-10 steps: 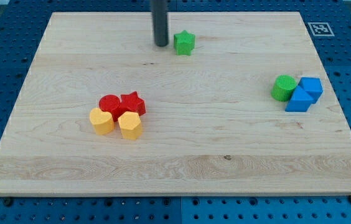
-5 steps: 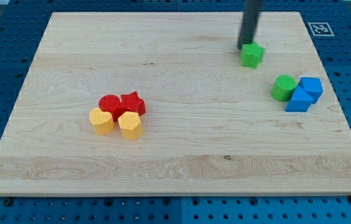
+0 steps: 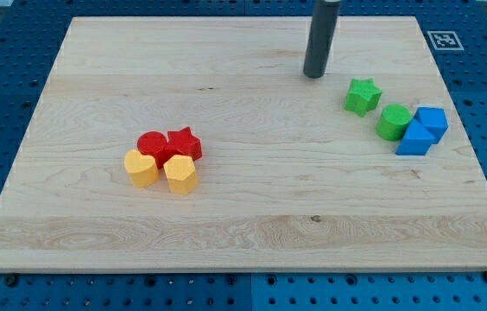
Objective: Place the green star above the blue cube
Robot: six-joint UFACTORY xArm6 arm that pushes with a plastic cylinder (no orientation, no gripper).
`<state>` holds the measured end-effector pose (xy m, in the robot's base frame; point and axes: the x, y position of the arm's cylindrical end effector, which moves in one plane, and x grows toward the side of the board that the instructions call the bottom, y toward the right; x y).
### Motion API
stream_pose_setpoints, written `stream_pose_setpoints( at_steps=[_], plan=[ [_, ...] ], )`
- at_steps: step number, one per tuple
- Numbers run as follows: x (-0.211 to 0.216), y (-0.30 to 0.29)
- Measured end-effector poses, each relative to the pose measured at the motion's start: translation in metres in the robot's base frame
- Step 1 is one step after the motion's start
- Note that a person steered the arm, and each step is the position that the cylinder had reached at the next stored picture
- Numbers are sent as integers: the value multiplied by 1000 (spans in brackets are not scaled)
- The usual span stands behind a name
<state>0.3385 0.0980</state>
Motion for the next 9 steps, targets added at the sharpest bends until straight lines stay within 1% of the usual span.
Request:
stream_pose_setpoints(
  at_steps=[1,2,3,4,5,7,8,9],
  plan=[
    [41,14],
    [61,54],
    [65,74],
    [61,61],
    [41,65],
    [47,111],
    [44,104],
    [14,107]
  ],
)
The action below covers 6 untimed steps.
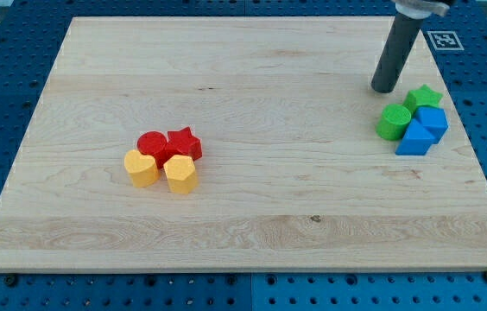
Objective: Place the green star above the blue cube
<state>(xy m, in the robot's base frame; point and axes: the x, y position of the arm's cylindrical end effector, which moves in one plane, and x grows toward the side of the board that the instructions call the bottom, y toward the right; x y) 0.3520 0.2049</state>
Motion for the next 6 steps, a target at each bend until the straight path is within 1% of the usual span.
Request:
stream_pose_setpoints(
  at_steps=[1,2,3,4,5,6],
  plan=[
    [4,36],
    [33,37],
    [46,37],
    [32,37],
    [4,57],
    [3,48]
  ],
)
